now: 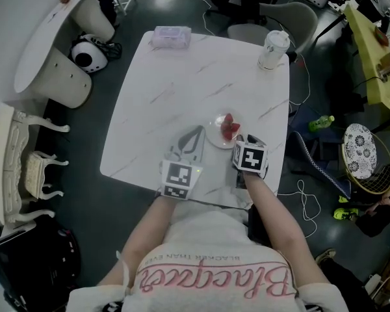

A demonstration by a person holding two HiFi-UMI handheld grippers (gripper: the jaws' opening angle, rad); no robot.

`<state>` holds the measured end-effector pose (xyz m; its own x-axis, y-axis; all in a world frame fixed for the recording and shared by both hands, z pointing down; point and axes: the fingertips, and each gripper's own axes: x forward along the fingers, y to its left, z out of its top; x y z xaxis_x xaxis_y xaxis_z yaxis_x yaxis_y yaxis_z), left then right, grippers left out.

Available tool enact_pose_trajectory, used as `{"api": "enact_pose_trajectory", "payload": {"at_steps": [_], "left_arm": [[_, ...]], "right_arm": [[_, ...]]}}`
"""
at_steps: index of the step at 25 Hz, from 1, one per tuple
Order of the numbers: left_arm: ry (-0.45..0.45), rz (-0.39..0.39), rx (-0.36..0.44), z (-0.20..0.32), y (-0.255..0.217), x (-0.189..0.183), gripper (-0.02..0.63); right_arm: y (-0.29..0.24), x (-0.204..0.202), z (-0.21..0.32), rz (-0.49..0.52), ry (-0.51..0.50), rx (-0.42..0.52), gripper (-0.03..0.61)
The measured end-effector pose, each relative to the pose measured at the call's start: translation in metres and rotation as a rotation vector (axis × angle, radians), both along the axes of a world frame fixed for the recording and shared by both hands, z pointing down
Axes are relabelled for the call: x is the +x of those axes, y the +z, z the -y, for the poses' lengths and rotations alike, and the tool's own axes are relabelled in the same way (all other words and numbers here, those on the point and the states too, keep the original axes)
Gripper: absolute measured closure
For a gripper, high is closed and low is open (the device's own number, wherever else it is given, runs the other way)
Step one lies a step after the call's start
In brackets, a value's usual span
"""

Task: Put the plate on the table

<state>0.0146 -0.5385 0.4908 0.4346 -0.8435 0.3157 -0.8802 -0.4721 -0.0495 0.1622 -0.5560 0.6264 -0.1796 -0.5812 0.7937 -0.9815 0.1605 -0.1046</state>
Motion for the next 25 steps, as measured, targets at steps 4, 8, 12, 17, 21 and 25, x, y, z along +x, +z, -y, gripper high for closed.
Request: {"api": "enact_pose_trajectory", "payload": {"at_steps": [4,8,12,17,21,25], "left_arm": [[0.010,-0.008,0.017,-0.005,-0.006,-0.001,0.607],[0.026,-0.019,0.037,-0.013,-0.013,0.002,0.607],[0.049,-0.028,0.063,-0.023,-0.024,0.006,0.606],[0.080,-0.039,0.113,-0.041,-0.045,0.010,0.607],[0.093,-0.061,0.169,-0.056,-0.069,0.011,0.607],[0.099,-0.086,0.229,-0.068,-0.095,0.011,0.607]], "right_arm": [[-0.032,0.002,0.001,0.010,-0.004,0.129,0.494],[-0.079,0.004,-0.002,-0.019,-0.027,0.303,0.524],[-0.133,0.000,-0.010,-0.053,-0.080,0.513,0.551],[-0.193,-0.019,-0.034,-0.057,-0.204,0.687,0.572],[-0.233,-0.030,-0.061,-0.019,-0.243,0.782,0.575],[-0.265,-0.041,-0.089,-0.008,-0.242,0.868,0.575]]}}
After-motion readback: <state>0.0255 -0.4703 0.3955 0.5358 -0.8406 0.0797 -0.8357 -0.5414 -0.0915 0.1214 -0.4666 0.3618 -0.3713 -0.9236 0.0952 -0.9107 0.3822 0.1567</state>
